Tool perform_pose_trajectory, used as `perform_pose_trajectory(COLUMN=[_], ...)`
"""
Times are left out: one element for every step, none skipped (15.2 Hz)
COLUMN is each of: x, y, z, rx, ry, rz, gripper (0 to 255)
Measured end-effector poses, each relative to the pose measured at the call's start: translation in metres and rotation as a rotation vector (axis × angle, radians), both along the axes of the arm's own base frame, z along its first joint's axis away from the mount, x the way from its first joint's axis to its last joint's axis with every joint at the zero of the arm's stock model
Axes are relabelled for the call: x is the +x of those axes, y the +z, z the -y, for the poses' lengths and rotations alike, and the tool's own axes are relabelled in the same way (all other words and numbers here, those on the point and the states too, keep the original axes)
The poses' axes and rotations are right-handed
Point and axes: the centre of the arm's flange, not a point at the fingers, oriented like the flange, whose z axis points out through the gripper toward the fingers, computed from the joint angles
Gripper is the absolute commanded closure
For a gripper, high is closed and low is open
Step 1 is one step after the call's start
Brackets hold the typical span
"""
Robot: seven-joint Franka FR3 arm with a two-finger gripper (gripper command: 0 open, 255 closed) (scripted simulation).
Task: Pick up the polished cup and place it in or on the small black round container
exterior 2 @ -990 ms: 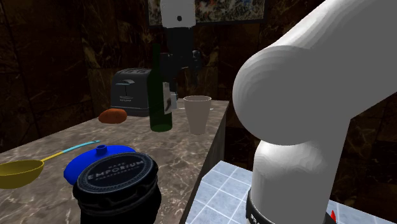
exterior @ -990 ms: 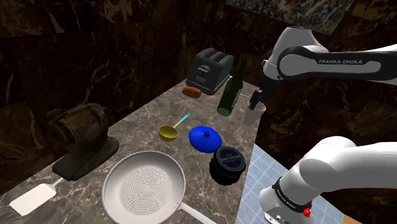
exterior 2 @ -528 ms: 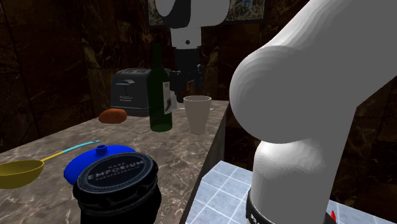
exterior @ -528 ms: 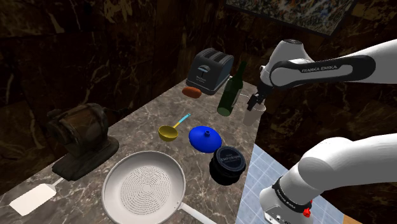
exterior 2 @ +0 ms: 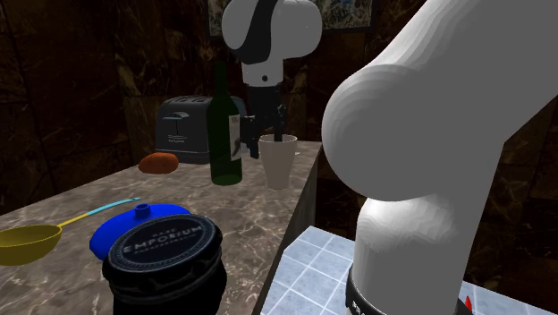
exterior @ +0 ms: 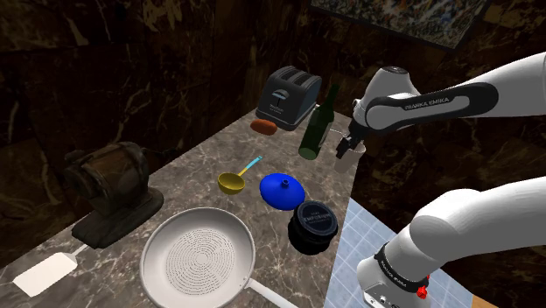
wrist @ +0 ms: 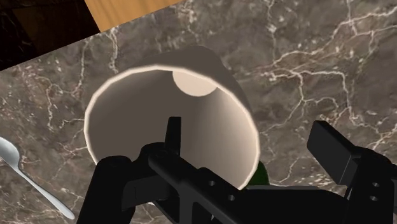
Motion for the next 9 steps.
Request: perform_pose_trajectory(x=[0.0001,0.0002,0.0003,0.0003,0.0003,0.0003,0.0003,0.0003,0.0005], y=[-0.0005,-0.0006,-0.0007,-0.0008,-0.0008,-0.0008,-0.0008,-0.0008,-0.0003], z=[0.0001,0.0001,0.0001,0.0001,0.0001,0.0001,0.0001,0.0001,0.0001], rx=[0.000,0.000,0.000,0.000,0.000,0.000,0.000,0.000,-0.001], ry=[0.000,0.000,0.000,0.000,0.000,0.000,0.000,0.000,0.000], rz=[0.000,0.000,0.000,0.000,0.000,0.000,0.000,0.000,0.001], gripper=[0,0,0,0,255,255,255,255,255])
